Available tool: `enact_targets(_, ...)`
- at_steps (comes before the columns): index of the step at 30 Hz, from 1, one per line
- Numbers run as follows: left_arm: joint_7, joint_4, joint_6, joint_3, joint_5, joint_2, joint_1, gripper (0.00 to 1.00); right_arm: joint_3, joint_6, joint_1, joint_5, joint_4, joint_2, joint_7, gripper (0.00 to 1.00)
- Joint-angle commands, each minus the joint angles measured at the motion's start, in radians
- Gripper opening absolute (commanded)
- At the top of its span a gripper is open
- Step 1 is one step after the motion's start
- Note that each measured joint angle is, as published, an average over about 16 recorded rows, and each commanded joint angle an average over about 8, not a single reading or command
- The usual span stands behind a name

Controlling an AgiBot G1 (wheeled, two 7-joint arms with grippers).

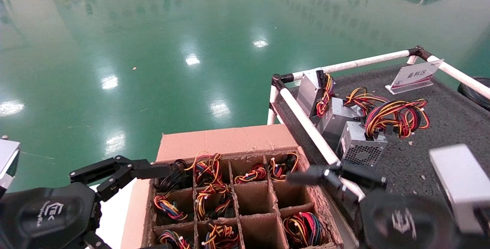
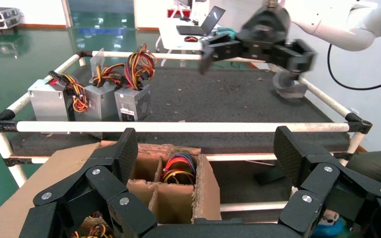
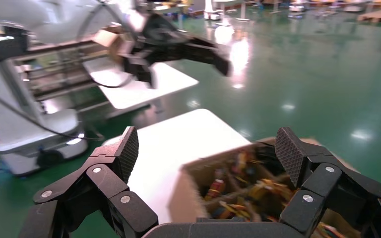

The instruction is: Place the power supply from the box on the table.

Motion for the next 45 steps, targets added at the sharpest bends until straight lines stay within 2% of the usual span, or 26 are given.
enact_targets(1, 0.000, 0.000, 0.000, 0.000, 0.000, 0.000, 0.000, 1.00, 0.002, -0.002, -0.019, 0.014, 0.033, 0.003, 0.009, 1.00)
enact_targets(45, 0.000, 0.000, 0.000, 0.000, 0.000, 0.000, 0.000, 1.00, 0.001, 0.000, -0.012, 0.009, 0.019, 0.002, 0.007, 1.00)
